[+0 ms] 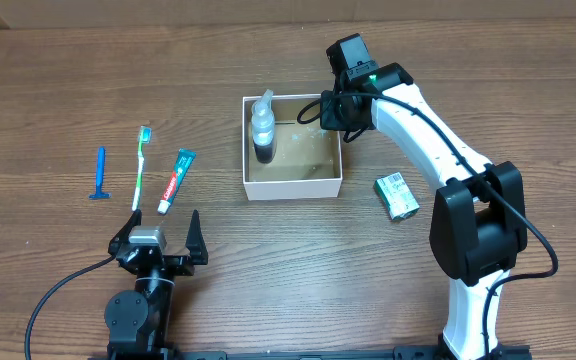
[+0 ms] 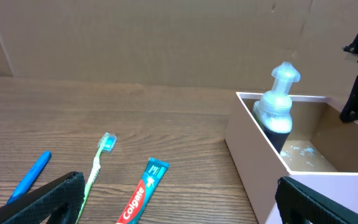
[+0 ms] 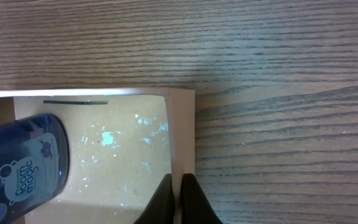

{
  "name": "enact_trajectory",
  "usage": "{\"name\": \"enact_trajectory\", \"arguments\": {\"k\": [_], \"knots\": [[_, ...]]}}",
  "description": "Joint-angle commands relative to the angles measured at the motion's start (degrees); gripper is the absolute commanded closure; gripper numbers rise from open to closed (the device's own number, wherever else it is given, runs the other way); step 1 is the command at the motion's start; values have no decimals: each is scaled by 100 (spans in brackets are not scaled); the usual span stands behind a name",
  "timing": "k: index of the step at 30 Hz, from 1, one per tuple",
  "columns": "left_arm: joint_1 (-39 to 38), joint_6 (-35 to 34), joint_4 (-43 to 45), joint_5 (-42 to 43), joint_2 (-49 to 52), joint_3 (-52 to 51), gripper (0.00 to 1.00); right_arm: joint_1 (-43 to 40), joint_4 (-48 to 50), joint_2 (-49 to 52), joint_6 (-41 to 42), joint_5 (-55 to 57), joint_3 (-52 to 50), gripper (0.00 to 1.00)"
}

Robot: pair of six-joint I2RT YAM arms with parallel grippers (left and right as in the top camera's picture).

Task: Pack container
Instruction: 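Move the right gripper right toward the green Dettol soap bar, then lower the right gripper and grasp the Dettol soap bar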

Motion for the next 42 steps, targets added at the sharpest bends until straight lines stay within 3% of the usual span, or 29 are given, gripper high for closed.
{"name": "enact_trajectory", "arguments": {"k": [1,12,13,14,16,19,29,33,38,42], "knots": [[57,129,-7,-57,-57,-20,0,11,-9,31,345,-11,-31,96],[57,129,-9,-57,-57,-20,0,17,-39,28,553,24,-31,94],[57,129,-9,-57,-57,-20,0,20,-33,28,492,22,-31,87],[57,129,-9,-57,-55,-20,0,22,-28,28,391,7,-26,68],[57,129,-9,-57,-57,-20,0,22,-118,26,236,-66,72,49],[57,129,-9,-57,-57,-20,0,15,-398,24,92,-66,374,32],[57,129,-9,-57,-57,-20,0,-59,-2391,15,-577,-103,2575,1],[57,129,-9,-57,-57,-20,0,-284,-3460,15,-647,-33,3274,0],[57,129,-9,-57,-57,-20,0,-623,-4531,-9,-647,160,3353,0],[57,129,-9,-57,-57,-20,0,-713,-4524,-271,-525,-28,2811,0]]}}
